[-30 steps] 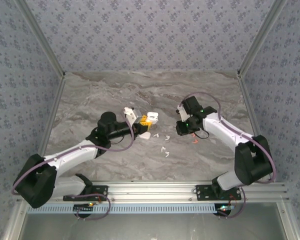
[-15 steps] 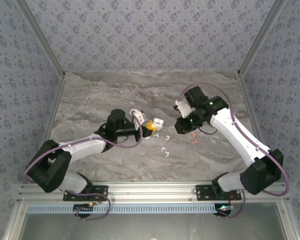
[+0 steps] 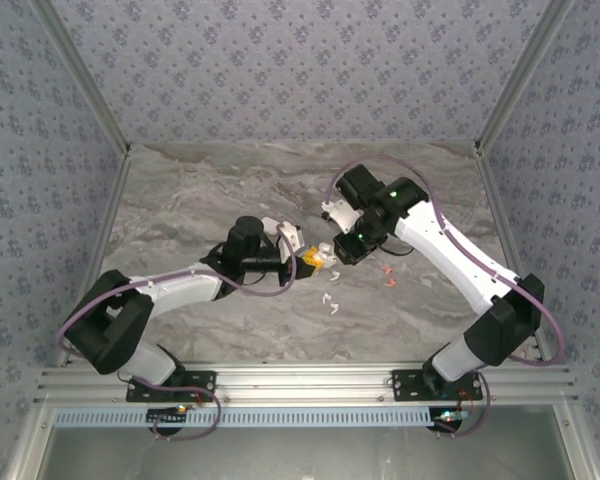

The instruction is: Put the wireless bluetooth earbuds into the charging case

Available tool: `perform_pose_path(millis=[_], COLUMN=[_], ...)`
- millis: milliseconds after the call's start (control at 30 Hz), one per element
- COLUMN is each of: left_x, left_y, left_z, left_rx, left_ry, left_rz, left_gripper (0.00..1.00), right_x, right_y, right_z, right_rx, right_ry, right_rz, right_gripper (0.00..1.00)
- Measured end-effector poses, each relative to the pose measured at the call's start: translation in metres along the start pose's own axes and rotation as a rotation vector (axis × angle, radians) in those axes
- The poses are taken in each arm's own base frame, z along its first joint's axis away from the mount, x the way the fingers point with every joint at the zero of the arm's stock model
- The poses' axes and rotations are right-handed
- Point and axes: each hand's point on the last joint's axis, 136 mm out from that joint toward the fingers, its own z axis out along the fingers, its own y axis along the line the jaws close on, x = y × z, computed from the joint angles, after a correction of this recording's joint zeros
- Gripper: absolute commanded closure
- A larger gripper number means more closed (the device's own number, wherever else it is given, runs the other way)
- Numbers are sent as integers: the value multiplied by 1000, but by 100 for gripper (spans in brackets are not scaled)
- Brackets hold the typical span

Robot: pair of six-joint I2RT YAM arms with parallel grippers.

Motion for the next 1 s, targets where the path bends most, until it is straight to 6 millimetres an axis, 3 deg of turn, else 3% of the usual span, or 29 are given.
perform_pose_path(millis=[1000], left_x=[0], left_y=[-1], left_z=[2], left_rx=[5], left_ry=[5], left_rz=[-3], left_gripper=[100], right_x=[-11], right_y=[11], right_z=[20], right_rx=[-17], right_ry=[63], right_rz=[-48], right_gripper=[83])
